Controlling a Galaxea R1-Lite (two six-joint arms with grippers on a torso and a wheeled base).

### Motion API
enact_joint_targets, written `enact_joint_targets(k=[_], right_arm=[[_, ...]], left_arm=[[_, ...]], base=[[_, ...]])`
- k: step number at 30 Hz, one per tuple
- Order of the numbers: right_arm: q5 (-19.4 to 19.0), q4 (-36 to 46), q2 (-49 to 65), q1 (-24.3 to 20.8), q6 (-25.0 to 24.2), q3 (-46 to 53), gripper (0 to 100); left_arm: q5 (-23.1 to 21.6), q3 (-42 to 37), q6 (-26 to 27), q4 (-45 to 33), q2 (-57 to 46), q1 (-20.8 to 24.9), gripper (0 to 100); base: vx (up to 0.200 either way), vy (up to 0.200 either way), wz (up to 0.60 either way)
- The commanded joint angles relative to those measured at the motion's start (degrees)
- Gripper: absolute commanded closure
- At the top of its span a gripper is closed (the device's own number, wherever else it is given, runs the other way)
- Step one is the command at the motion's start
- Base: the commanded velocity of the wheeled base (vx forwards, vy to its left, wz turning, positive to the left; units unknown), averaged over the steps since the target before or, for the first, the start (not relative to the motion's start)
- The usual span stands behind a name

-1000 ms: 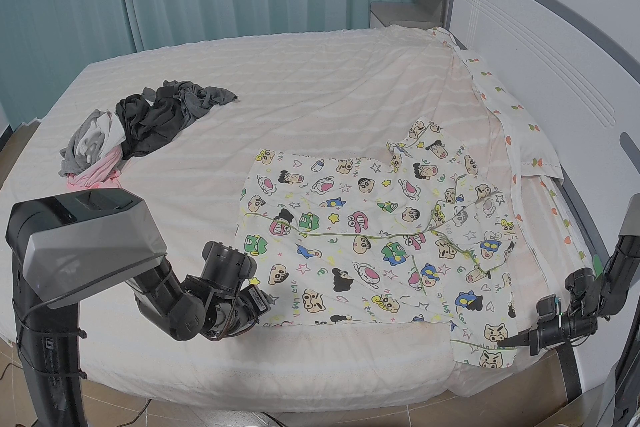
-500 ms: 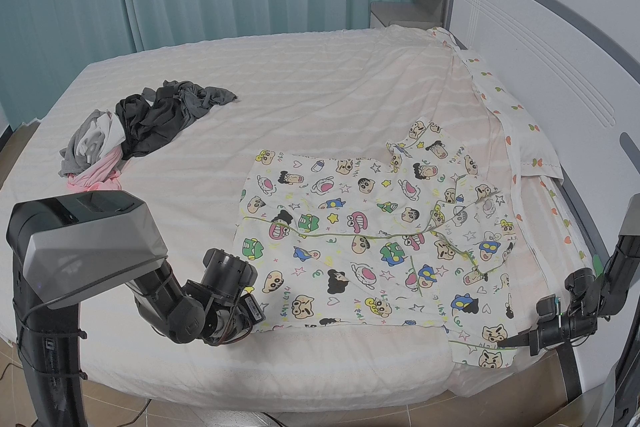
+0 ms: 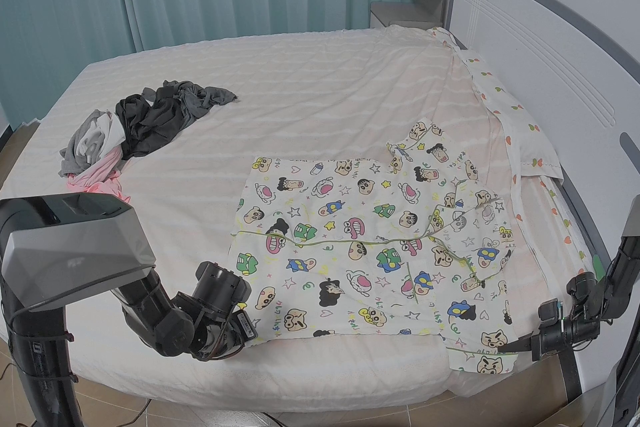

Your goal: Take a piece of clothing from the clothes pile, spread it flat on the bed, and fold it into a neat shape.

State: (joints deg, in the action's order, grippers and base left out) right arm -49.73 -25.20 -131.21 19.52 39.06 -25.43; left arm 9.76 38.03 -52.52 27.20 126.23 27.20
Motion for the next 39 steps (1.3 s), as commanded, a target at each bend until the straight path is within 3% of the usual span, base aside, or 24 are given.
enact_joint_targets(k=[1,18,19,21,22,29,34,39], right_arm=[[0.24,0.06,0.87,0.08,0.23,0.73,100],[2.70,0.41,1.57,0.87,1.99,2.75,100],[2.70,0.50,1.57,0.87,1.99,2.84,100],[2.70,0.50,1.57,0.87,1.99,2.84,100],[2.70,0.50,1.57,0.87,1.99,2.84,0],[2.62,-0.03,3.06,2.54,3.22,3.02,0],[0.95,0.76,9.13,5.97,1.81,1.00,0],[-1.60,1.20,10.71,5.71,-0.65,0.47,0]], left_arm=[[-0.01,-1.91,-0.13,0.05,-1.08,0.14,100],[-0.36,-5.69,-0.39,0.31,-2.04,1.72,100],[-0.45,-5.78,-0.39,0.40,-2.04,1.98,0],[-0.54,-5.69,-0.48,0.66,-2.04,2.07,0],[-0.45,-5.60,-0.48,0.84,-2.04,2.07,0],[0.43,-7.10,-0.48,2.33,-3.71,1.72,0],[-0.10,-10.88,-0.39,8.13,-14.17,1.19,0],[-0.01,-10.96,-0.04,8.22,-21.38,1.37,0]], base=[[0.000,0.000,0.00],[0.000,0.000,0.00],[0.000,0.000,0.00],[0.000,0.000,0.00],[0.000,0.000,0.00],[0.000,0.000,0.00],[0.000,0.000,0.00],[0.000,0.000,0.00]])
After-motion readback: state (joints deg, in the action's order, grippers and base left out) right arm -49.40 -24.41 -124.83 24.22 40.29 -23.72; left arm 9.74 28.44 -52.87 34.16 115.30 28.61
